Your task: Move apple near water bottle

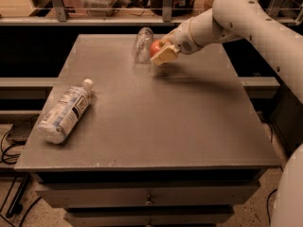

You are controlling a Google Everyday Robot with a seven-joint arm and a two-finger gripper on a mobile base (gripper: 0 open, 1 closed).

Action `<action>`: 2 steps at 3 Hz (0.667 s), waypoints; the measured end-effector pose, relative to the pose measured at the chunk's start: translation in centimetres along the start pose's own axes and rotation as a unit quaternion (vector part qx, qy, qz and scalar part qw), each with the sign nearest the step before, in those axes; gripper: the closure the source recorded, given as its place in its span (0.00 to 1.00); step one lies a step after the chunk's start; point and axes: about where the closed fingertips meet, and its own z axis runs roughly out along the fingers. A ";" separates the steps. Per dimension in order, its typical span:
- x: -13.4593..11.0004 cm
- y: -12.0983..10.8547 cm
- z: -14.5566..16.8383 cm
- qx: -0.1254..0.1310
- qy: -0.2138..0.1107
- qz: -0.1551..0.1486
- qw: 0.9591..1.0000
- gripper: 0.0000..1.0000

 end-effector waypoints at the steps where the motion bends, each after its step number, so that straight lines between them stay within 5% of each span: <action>1: 0.0 0.1 0.3 -0.002 0.000 0.000 1.000 0.35; 2: 0.0 0.3 0.6 -0.005 0.000 0.000 1.000 0.12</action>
Offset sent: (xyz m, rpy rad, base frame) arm 0.0000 0.0026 -0.0020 0.0000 0.0031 0.0039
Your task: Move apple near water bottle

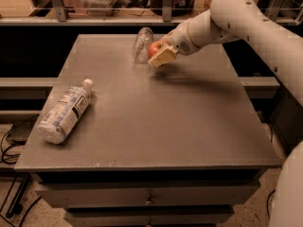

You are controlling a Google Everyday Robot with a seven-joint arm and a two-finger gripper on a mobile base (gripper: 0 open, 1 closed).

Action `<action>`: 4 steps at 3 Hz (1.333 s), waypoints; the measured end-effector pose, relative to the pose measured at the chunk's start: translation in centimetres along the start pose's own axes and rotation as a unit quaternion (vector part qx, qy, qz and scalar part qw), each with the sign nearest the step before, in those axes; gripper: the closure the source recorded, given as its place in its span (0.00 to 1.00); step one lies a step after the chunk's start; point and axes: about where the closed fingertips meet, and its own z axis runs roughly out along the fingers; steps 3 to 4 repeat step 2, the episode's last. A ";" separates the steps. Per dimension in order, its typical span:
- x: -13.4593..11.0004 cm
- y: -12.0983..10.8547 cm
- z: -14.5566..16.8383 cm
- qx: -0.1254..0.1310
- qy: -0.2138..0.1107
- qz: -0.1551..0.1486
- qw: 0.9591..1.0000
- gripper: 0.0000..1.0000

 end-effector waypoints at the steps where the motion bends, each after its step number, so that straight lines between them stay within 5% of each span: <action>1: 0.0 0.1 0.2 -0.002 0.000 0.000 1.000 0.00; 4: 0.0 0.1 0.3 -0.002 0.000 0.000 1.000 0.00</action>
Offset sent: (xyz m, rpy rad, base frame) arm 0.0000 0.0021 -0.0017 0.0000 0.0027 0.0033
